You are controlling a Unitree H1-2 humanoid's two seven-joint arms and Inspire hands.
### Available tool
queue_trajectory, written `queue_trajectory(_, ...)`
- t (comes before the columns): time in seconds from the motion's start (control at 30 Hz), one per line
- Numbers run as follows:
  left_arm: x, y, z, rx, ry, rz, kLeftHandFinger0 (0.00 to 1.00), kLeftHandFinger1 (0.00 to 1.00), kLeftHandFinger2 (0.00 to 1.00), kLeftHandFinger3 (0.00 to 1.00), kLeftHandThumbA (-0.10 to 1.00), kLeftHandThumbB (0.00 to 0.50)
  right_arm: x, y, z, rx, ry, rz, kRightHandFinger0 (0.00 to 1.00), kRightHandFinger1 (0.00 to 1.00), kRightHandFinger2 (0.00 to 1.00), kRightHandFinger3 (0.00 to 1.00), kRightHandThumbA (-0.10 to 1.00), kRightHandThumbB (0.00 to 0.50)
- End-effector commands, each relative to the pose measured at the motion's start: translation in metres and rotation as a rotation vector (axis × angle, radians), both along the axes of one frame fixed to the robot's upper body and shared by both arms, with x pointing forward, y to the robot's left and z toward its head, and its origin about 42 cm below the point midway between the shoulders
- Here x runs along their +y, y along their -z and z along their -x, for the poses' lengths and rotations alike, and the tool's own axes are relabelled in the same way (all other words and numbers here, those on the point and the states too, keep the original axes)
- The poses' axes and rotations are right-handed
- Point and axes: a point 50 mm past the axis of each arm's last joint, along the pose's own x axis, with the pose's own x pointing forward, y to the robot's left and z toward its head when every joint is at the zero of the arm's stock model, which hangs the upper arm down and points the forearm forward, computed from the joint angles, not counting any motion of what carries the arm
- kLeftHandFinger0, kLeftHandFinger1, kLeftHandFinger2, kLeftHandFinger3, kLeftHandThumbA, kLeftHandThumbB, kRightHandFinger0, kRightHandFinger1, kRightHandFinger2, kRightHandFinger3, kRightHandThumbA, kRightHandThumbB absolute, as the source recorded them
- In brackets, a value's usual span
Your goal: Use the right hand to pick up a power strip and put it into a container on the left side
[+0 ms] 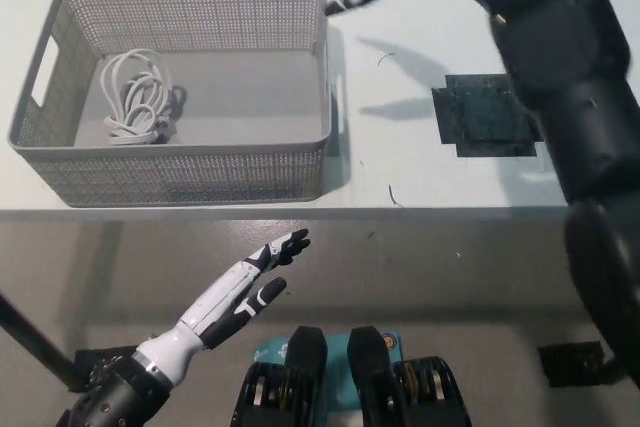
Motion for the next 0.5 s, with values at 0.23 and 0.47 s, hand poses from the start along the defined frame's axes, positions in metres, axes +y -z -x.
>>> queue_trajectory(0.23,0.004,-0.057,-0.032,-0.190,-0.137,0.141,1.00,1.00,1.00,1.00,1.00,0.211,-0.096,0.062,0.324,-0.758,-0.102,-0.853,0.78,0.89,1.00,1.00,1.00,0.315)
queue_trajectory(0.47,0.013,-0.052,-0.037,-0.203,-0.183,0.163,1.00,1.00,1.00,1.00,1.00,0.218,-0.068,0.167,0.276,-0.638,0.180,-0.788,0.59,0.65,0.89,1.00,0.91,0.125)
